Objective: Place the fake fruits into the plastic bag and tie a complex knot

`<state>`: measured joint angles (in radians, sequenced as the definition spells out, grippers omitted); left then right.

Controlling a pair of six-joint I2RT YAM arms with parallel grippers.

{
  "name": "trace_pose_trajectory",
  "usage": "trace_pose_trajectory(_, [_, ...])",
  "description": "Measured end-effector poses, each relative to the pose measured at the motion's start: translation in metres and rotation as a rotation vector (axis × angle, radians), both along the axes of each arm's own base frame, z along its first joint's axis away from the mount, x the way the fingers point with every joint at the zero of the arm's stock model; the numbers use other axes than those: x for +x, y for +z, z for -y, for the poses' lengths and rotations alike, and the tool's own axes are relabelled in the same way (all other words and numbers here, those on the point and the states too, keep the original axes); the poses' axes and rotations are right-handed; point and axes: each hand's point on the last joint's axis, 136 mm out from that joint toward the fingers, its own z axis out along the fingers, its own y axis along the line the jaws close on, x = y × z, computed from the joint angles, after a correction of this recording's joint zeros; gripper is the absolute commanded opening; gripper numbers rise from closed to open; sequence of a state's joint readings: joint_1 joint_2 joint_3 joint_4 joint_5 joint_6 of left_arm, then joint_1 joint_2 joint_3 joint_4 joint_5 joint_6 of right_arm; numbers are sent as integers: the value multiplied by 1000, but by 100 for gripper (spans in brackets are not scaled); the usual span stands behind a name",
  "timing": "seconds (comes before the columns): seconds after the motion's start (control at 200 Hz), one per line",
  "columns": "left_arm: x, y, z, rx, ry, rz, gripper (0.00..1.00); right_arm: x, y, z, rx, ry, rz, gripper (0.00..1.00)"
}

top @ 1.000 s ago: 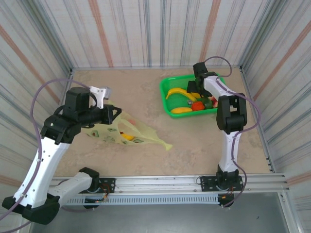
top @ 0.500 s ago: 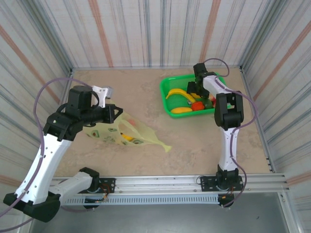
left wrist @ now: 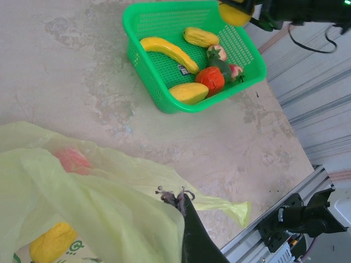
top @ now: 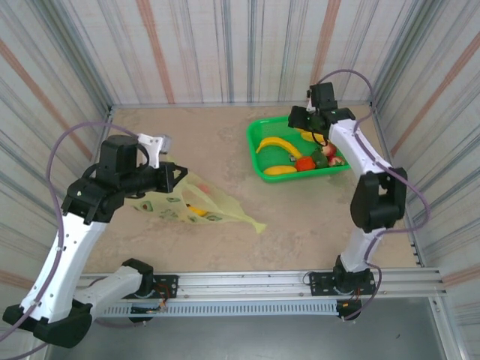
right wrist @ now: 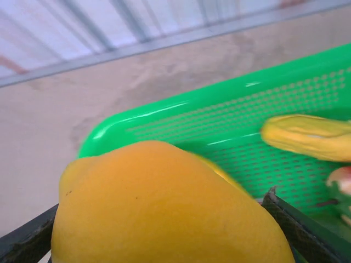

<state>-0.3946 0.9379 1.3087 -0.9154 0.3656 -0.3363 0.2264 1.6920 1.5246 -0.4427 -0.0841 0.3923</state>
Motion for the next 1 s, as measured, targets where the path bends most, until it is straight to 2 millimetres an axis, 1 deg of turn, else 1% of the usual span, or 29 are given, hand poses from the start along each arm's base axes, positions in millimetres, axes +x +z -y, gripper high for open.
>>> trace_pose_trajectory(0.055, [-1, 2, -1, -2, 0, 6, 0, -19, 13, -14, 57, 48, 36, 78])
trace_pose_trajectory(0.1, [-2, 2, -1, -4, 1, 10, 0, -33, 19, -25, 90, 87, 56, 78])
trace_pose_trajectory(0.15, [-4, 2, -2, -5, 1, 13, 0, -53, 22, -44, 134, 151, 67, 78])
trace_pose_trajectory(0.235, [-6, 1, -3, -6, 1, 14, 0, -95, 20, -89, 177, 298, 69, 77])
trace_pose_trajectory(0.331, [-8, -1, -3, -6, 0, 14, 0, -151, 15, -148, 215, 504, 54, 77])
trace_pose_trajectory(0.391, [-9, -1, -4, -7, 1, 13, 0, -186, 12, -180, 241, 627, 47, 77])
trace_pose_trajectory(0.421, [-9, -2, -4, -6, 1, 13, 0, -204, 9, -192, 249, 682, 39, 77])
trace_pose_trajectory(0.506, [-11, -3, -4, -8, 2, 12, 0, -243, 5, -219, 258, 800, 31, 77])
trace_pose_trajectory(0.591, [-12, -4, -5, -8, 2, 13, 0, -273, 3, -238, 269, 893, 34, 77])
trace_pose_trajectory(0.661, [-13, -3, -6, -10, 3, 17, 0, -291, 5, -248, 287, 953, 35, 77])
trace_pose_trajectory(0.781, [-15, -2, -6, -13, 3, 23, 0, -308, 6, -265, 315, 1021, 46, 77])
trace_pose_trajectory(0.847, [-15, -1, -7, -14, 3, 26, 0, -311, -4, -274, 313, 1042, 24, 76])
trace_pose_trajectory(0.937, [-16, -1, -7, -14, 3, 26, 0, -311, -29, -286, 293, 1055, -38, 76])
trace_pose_trajectory(1.002, [-16, -1, -7, -14, 3, 26, 0, -307, -45, -292, 274, 1050, -75, 74])
